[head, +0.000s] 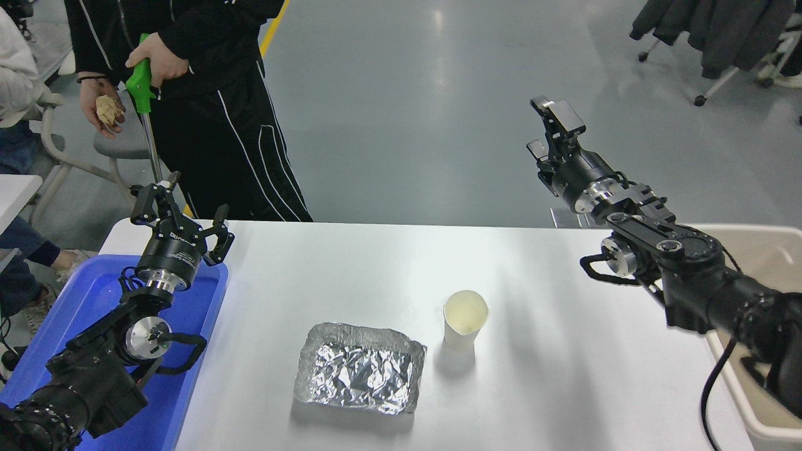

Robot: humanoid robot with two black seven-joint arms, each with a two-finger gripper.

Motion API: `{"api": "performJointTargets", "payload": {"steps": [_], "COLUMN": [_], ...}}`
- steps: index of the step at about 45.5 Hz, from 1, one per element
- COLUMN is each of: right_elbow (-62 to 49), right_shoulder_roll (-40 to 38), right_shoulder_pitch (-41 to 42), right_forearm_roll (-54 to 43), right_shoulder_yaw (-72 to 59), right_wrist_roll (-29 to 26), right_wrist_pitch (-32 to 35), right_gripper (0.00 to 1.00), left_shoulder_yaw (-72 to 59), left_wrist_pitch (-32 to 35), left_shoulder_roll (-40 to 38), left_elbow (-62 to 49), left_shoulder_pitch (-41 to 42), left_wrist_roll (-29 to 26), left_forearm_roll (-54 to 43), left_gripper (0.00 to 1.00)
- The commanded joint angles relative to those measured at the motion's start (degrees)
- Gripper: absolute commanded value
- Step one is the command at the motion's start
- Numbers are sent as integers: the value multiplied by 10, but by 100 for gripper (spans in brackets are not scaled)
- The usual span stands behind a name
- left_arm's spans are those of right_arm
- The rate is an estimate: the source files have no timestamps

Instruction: Dispose of the paper cup in the dustbin

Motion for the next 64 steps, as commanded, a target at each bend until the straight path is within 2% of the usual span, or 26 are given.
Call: {"api": "performJointTargets", "payload": {"steps": [1, 8, 13, 20, 36, 45, 64], "right_elbow": [15, 20, 21, 25, 83, 94, 91], "right_shoulder_roll": [-26, -9, 23, 52, 144, 144, 144], "right_shoulder_pitch": [139, 193, 214, 226, 242, 229, 144], "right_forearm_roll": [-5, -43, -116, -210, -312, -327, -358], "right_shoulder_yaw": [-195, -279, -352, -364, -366, -366, -364], "right_wrist_roll": [-134, -202, -205, -204, -201, -200, -199], "right_wrist_pitch": [76, 144, 197, 259, 305, 312, 304], "right_gripper": [99, 99, 99, 99, 99, 99, 99], "left_shoulder_yaw": [0, 0, 0, 0, 0, 0, 0], "left_wrist_pitch": [0, 0, 0, 0, 0, 0, 0], "left_shoulder_roll": [0, 0, 0, 0, 0, 0, 0], "left_elbow": [0, 0, 0, 0, 0, 0, 0], "left_shoulder_pitch": [0, 0, 0, 0, 0, 0, 0], "left_wrist_roll": [0, 0, 0, 0, 0, 0, 0], "left_forearm_roll": [0, 0, 0, 0, 0, 0, 0], "left_gripper": [100, 100, 100, 100, 100, 100, 100]}}
